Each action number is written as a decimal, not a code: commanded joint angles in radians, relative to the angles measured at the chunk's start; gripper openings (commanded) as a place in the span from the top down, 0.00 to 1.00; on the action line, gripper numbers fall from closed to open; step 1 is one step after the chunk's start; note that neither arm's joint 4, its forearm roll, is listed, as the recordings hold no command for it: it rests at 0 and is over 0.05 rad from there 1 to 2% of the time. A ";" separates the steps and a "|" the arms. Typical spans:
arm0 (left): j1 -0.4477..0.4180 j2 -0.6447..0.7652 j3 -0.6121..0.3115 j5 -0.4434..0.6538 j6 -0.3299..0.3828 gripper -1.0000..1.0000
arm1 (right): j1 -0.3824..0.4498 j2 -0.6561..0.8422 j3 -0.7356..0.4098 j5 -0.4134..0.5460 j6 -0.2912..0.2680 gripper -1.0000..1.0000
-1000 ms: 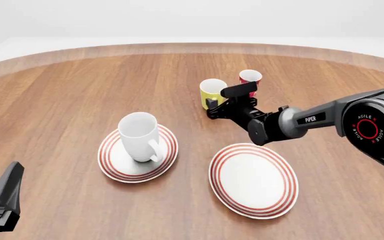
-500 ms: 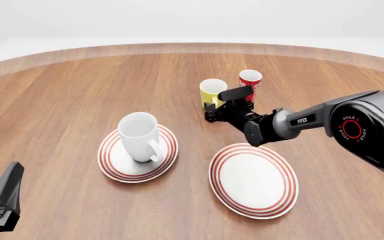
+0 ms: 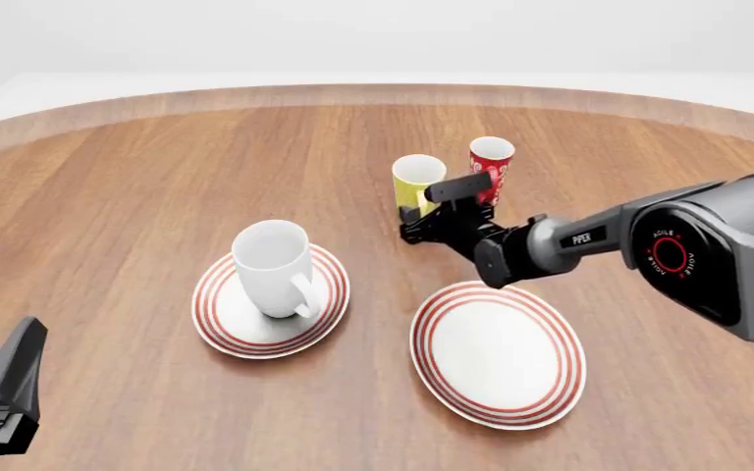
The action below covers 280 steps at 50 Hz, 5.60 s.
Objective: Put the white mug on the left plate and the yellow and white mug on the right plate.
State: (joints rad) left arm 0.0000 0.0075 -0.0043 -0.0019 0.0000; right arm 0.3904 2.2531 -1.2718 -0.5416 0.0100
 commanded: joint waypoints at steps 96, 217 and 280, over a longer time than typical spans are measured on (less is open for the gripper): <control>0.000 0.000 0.000 0.000 0.000 0.00 | 0.059 -0.696 0.693 -0.176 -0.085 1.00; 0.000 0.000 0.000 0.000 0.000 0.00 | 0.113 -1.798 1.209 0.417 0.015 1.00; 0.000 0.000 0.000 0.000 0.000 0.00 | 0.187 -1.292 1.271 0.006 0.066 1.00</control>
State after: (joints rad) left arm 0.0000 0.0075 -0.0043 -0.0019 0.0000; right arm 0.5795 0.9146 0.0000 -0.5026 0.0681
